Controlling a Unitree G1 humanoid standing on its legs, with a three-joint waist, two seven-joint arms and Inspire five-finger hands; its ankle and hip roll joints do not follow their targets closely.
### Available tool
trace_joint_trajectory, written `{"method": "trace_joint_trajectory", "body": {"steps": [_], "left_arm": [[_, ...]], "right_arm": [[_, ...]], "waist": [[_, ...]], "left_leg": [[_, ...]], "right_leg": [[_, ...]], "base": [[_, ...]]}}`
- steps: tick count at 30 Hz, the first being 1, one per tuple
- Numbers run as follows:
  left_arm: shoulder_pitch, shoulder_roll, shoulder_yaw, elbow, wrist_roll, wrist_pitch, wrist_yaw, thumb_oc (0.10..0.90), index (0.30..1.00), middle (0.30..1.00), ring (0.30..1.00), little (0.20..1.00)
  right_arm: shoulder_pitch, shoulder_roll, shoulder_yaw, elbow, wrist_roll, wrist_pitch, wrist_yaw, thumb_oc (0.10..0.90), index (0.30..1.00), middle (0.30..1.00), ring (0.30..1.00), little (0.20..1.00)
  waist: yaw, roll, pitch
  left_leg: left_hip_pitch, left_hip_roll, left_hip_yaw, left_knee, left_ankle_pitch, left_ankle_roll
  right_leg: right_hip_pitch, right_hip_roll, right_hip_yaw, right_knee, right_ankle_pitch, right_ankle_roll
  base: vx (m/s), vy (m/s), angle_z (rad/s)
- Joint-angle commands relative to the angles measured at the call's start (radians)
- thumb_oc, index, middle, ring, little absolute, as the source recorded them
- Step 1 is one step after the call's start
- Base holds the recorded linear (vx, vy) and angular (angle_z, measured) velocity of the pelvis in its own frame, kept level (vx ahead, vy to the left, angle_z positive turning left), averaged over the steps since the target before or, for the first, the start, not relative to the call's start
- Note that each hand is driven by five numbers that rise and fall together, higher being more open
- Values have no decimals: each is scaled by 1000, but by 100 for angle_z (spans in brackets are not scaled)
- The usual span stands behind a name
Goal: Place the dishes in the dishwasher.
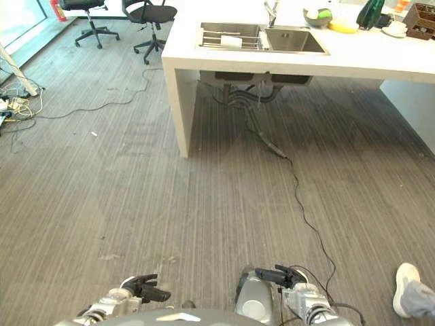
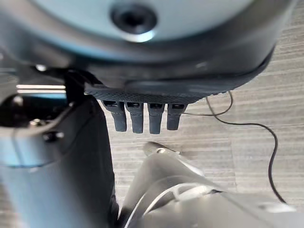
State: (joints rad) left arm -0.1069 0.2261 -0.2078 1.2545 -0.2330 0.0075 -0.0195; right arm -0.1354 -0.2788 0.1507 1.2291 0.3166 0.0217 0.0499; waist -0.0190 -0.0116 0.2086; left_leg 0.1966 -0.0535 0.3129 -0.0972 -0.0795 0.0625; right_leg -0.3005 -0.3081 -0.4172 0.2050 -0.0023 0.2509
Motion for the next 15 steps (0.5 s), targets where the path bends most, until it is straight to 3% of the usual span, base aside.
{"method": "trace_joint_trajectory", "body": {"steps": [1, 2, 4, 9, 11, 12, 13, 14, 15], "left_arm": [[-46, 11, 27, -24, -42, -44, 18, 800, 900, 900, 900, 900], [-44, 11, 29, -31, -46, -44, 19, 800, 900, 900, 900, 900], [-38, 10, 36, -47, -52, -46, 21, 800, 900, 900, 900, 900], [-33, 4, 23, -99, -63, -51, 23, 800, 900, 900, 900, 900], [-26, 5, 25, -132, -86, -52, 26, 800, 900, 900, 900, 900], [-32, 7, 21, -155, -101, -52, 28, 800, 900, 900, 900, 900], [-36, 24, 4, -243, -121, -50, 30, 800, 900, 900, 900, 900], [-36, 24, 4, -244, -121, -50, 30, 800, 900, 900, 900, 900], [-28, 41, -6, -307, -119, -45, 29, 800, 900, 900, 900, 900]], "right_arm": [[-18, -12, 37, -6, 22, -24, -13, 800, 900, 900, 900, 900], [-14, -12, 36, -13, 22, -22, -12, 800, 900, 900, 900, 900], [-2, -14, 31, -13, 21, -20, -7, 800, 900, 900, 900, 900], [23, -26, 22, 4, 34, -20, -1, 800, 900, 900, 900, 900], [29, -27, 19, 26, 33, -18, 0, 800, 900, 900, 900, 900], [30, -29, 18, 36, 36, -19, -3, 800, 900, 900, 900, 900], [30, -44, 9, 48, 41, -21, -10, 800, 900, 900, 900, 900], [30, -43, 9, 48, 41, -21, -10, 800, 900, 900, 900, 900], [31, -52, 0, 54, 39, -18, -17, 800, 900, 900, 900, 900]], "waist": [[-17, 7, -10], [-18, 14, -13], [-28, 1, -17], [-34, 15, -40], [-21, 32, -48], [-10, 34, -40], [15, 18, -11], [13, 19, -12], [26, 8, -1]], "left_leg": [[92, 42, -62, 10, -71, -97], [111, 49, -74, 10, -94, -101], [142, 39, -94, 10, -103, -103], [156, 82, -145, 88, -137, -113], [96, 126, -156, 237, -57, -147], [23, 149, -166, 370, 21, -168], [-110, 172, -194, 631, 153, -187], [-115, 174, -197, 637, 151, -188], [-160, 188, -184, 719, 173, -185]], "right_leg": [[86, 30, 5, -185, 215, -13], [85, 36, 14, -207, 216, -1], [66, 18, 14, -203, 255, -1], [79, 53, 3, -150, 220, -28], [97, 104, -8, -121, 164, -69], [123, 124, -19, -120, 136, -95], [175, 147, -31, -128, 86, -149], [174, 149, -34, -128, 86, -150], [196, 160, -36, -129, 59, -172]], "base": [[529, -133, 18], [382, -94, 15], [404, -89, 20], [390, -145, 41], [336, -209, 40], [396, -383, 8], [281, -310, -3], [253, -296, 4], [152, -138, 10]]}}
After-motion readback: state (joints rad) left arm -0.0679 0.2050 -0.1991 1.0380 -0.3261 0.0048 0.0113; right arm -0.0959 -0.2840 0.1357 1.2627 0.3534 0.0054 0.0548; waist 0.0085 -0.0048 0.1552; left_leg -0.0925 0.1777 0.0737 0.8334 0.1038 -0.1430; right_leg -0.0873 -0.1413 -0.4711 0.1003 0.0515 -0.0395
